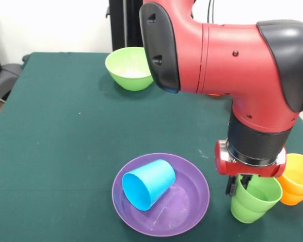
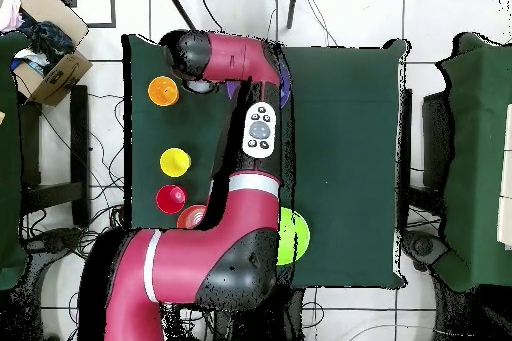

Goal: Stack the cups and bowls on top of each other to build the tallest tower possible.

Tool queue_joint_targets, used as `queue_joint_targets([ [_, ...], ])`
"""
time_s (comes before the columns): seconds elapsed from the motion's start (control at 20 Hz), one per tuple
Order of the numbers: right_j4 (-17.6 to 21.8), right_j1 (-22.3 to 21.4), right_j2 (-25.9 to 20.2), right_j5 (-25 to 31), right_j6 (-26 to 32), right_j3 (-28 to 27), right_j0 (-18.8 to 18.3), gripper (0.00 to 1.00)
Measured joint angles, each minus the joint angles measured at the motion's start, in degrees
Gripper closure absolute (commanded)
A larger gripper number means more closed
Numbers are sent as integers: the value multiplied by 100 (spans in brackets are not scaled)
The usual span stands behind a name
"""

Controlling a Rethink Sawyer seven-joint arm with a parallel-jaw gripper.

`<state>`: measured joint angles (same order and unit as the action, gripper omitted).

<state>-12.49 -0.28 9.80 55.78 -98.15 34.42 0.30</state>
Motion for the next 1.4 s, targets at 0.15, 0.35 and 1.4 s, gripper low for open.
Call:
queue_joint_targets([
  [0.15, 75, 24, -35, 0, 0, -1, -1, 100],
  [0.35, 116, 14, -61, -1, 0, -1, -6, 100],
  [1.4, 263, 139, -110, 1378, 0, -684, -201, 100],
])
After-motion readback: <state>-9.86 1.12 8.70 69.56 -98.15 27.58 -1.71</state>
